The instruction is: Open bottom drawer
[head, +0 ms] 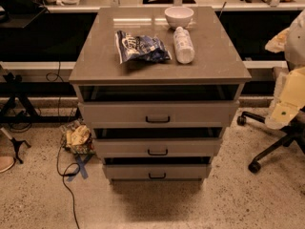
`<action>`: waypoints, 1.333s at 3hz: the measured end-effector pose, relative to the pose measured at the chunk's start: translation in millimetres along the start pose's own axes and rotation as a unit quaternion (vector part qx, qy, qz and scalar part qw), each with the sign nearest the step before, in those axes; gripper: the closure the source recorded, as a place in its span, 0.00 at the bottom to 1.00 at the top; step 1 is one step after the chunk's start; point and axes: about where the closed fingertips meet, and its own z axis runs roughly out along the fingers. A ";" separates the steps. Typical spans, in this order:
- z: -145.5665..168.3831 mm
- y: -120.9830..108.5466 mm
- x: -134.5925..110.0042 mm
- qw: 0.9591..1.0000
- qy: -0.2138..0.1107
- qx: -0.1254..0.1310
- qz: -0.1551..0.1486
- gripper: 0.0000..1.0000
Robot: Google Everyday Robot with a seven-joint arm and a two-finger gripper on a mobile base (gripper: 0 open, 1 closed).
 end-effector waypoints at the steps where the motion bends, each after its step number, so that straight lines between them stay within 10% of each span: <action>1: 52.5 4.1 32.0 0.999 -0.014 -0.039 0.021 0.00; 3: 230.7 89.8 127.5 0.983 -0.047 -0.172 0.047 0.00; 4: 243.9 94.7 129.8 0.980 -0.049 -0.186 0.049 0.00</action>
Offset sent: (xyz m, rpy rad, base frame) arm -0.0674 -0.0619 -0.3146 0.1741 0.3869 0.0612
